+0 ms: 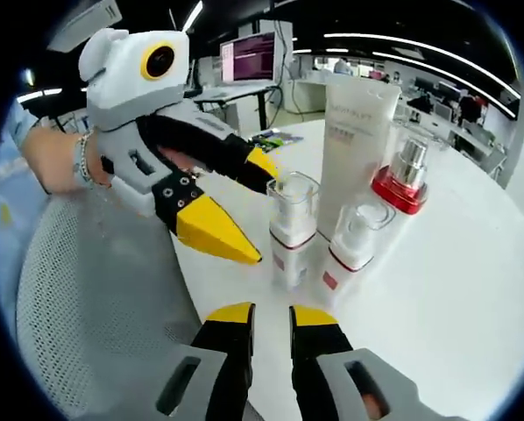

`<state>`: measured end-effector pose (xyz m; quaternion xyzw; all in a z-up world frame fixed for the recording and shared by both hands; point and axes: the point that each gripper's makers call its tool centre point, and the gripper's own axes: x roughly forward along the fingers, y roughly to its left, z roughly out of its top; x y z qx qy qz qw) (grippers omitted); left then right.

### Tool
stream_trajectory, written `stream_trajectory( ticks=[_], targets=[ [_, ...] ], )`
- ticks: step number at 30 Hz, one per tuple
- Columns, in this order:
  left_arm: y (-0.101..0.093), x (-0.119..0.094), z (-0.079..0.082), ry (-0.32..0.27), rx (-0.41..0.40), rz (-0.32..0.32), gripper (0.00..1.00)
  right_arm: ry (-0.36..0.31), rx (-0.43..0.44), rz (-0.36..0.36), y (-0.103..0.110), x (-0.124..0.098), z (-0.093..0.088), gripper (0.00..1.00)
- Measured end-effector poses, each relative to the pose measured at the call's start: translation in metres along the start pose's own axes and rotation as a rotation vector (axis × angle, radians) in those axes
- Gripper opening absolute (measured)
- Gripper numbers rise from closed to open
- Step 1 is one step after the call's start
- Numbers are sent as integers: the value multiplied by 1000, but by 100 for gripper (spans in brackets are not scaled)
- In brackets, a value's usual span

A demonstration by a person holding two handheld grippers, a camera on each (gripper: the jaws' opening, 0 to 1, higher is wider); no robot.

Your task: Arrange the skincare products in the storage area until every visible bottle or jar stands upright without overlapping.

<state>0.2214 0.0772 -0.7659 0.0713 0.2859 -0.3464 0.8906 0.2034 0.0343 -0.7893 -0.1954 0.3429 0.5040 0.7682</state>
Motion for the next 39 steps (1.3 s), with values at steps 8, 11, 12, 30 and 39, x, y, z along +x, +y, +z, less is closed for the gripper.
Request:
stream_trajectory(
  ticks=[8,11,12,30,39],
  targets=[
    [13,15,-22,105,2,56,16,31,67,-89,-23,-3,-3,10],
    [12,16,-22,99,-4,63,15,47,61,-120,-30,-4,1,10],
    [12,17,-21,97,-9,63,15,45,57,-127,-32,-5,4,10],
    [25,26,-10,68,18,95,15,-14,69,-134,-41,11,14,14],
    [25,31,-7,60,29,88,15,-21,35,-151,-43,12,16,13]
  ],
)
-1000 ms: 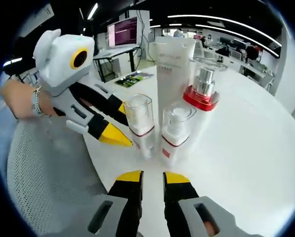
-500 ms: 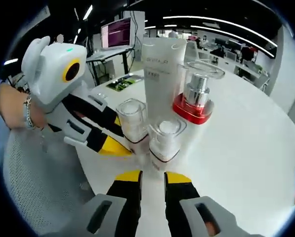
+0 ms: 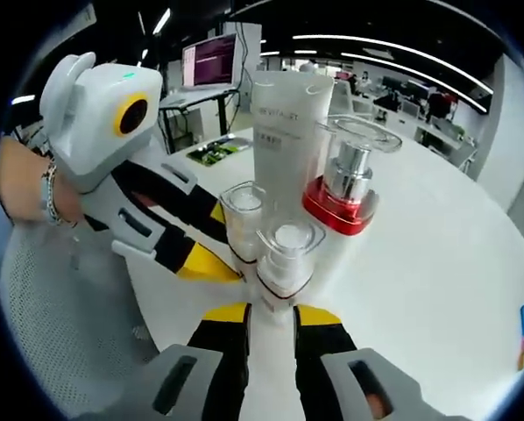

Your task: Arrange the skincare products in the storage area until every visible bottle or jar stands upright without overlapping.

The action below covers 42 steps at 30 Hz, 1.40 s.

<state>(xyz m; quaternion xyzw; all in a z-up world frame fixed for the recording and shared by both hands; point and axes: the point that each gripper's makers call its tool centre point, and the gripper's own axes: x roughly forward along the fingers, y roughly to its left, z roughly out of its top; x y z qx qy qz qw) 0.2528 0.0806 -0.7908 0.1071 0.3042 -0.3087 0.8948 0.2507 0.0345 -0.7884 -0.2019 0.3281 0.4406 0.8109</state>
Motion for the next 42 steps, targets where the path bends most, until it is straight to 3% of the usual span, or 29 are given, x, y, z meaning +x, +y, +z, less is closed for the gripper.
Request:
stream_trajectory(
  ticks=[7,14,20,22,26,28,33,37,42],
  targets=[
    [0,3,-2,12,-2,-3,16,9,6,1,-1,1,-2,14],
    [0,-3,-17,82,-67,-34,26,47,-8,15,1,2,-10,15],
    [11,-21,-19,105,-136,-28,27,99,-45,44,10,5,-20,16],
    [9,-26,-26,151,-176,-55,28,103,-55,59,14,5,-20,16],
    [13,-41,-25,162,-211,-76,32,111,-73,102,25,7,-22,15],
    [19,-53,-22,139,-219,-56,32,111,-86,119,30,7,-22,15],
    [54,-90,-13,44,-255,70,33,96,-108,155,41,7,-18,13],
    [87,-124,-30,32,-300,186,33,92,-130,156,42,8,-16,13],
    [119,-157,-65,47,-419,297,35,93,-127,160,43,8,-16,13]
  ],
)
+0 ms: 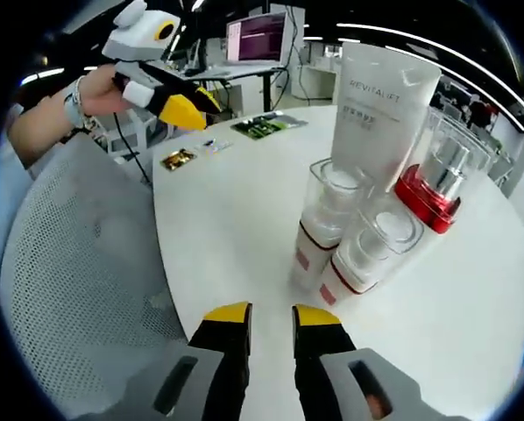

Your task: Arrange the skincare products in the storage area until every visible bottle or jar stands upright without overlapping.

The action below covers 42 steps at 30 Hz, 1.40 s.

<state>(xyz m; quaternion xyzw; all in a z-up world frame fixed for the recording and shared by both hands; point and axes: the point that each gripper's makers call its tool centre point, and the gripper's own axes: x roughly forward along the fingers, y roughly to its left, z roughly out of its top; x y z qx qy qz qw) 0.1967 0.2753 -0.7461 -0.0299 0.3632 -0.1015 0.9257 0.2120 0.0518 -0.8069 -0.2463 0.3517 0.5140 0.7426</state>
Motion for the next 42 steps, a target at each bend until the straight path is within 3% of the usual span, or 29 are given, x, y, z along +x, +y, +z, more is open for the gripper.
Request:
stream_trajectory(
  ticks=[2,4,7,9,15,20,23,24,25,30,33,35,42],
  targets=[
    [21,-7,-11,16,-28,57,35,0,1,1,0,0,0,13],
    [41,-13,-29,71,-83,110,37,3,-2,1,1,0,0,13],
    [57,-17,-48,121,-173,140,40,4,-8,1,2,0,0,13],
    [76,-20,-59,139,-214,209,43,6,-14,1,3,0,0,13],
    [95,-22,-95,281,-266,323,48,20,-30,-9,2,1,-2,13],
    [92,-6,-120,420,-308,314,56,20,-30,-10,1,1,-2,13],
    [93,-1,-130,494,-272,340,58,28,-37,-18,0,0,-3,13],
    [89,3,-126,475,-292,309,59,28,-39,-21,-1,0,-3,13],
    [93,2,-122,455,-303,341,59,27,-39,-24,-1,0,-3,13],
    [94,2,-124,475,-310,345,59,26,-37,-27,-3,0,-4,13],
    [96,-3,-126,482,-315,345,50,24,-37,-32,-4,-1,-3,12],
    [98,-8,-128,492,-318,348,35,21,-36,-30,-4,-1,-3,12],
    [96,-8,-129,492,-291,327,33,14,-42,-17,0,-1,-1,12]
  ],
)
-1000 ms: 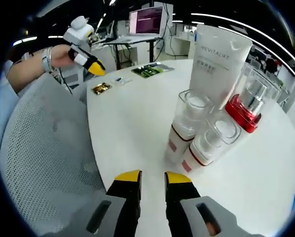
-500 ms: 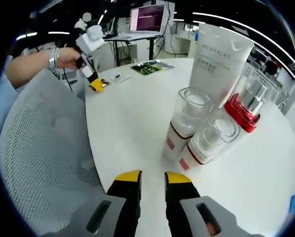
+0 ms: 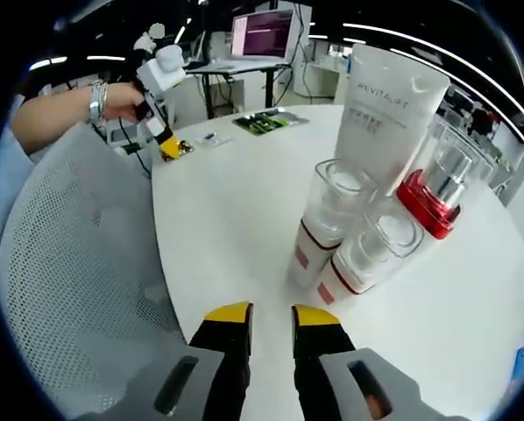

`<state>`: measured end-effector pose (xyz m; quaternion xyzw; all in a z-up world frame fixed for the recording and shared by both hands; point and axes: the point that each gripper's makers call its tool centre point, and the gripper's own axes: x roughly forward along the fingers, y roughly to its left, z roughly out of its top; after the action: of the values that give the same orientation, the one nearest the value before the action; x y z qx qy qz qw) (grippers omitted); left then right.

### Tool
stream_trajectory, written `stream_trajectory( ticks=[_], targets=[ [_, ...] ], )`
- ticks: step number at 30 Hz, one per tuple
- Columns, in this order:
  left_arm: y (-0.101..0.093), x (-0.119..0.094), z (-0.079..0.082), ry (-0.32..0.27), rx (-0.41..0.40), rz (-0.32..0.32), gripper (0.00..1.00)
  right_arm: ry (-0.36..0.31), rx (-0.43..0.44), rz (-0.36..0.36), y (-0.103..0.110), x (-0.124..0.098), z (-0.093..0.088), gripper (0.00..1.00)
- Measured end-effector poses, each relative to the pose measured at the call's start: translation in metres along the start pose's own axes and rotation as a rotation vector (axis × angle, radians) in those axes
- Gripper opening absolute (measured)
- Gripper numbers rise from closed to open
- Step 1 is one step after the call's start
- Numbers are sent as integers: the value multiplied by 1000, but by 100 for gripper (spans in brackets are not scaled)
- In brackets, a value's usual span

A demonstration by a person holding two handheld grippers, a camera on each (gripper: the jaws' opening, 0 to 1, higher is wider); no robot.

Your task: Arrange the skincare products in the storage area until every visible bottle or jar stands upright without overlapping.

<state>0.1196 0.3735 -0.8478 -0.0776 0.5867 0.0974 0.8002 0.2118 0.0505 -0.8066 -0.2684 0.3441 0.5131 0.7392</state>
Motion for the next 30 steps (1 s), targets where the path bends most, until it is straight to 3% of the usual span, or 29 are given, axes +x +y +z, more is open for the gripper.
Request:
stream_trajectory(
  ticks=[1,5,9,15,21,26,30],
  targets=[
    [-2,-1,0,-3,2,-9,32,-3,2,2,0,0,1,12],
    [-14,-17,18,-126,15,-59,31,-44,37,25,3,-2,8,12],
    [-24,-35,31,-198,52,-92,30,-81,43,44,8,-4,16,11],
    [-55,-62,52,-362,114,-206,30,-155,36,71,17,-9,32,10],
    [-91,-94,72,-520,201,-315,30,-350,195,126,23,-28,70,7],
    [-143,-126,85,-659,290,-460,31,-526,342,173,24,-49,104,7],
    [-168,-134,86,-691,342,-479,31,-624,419,169,19,-59,122,8]
  ],
)
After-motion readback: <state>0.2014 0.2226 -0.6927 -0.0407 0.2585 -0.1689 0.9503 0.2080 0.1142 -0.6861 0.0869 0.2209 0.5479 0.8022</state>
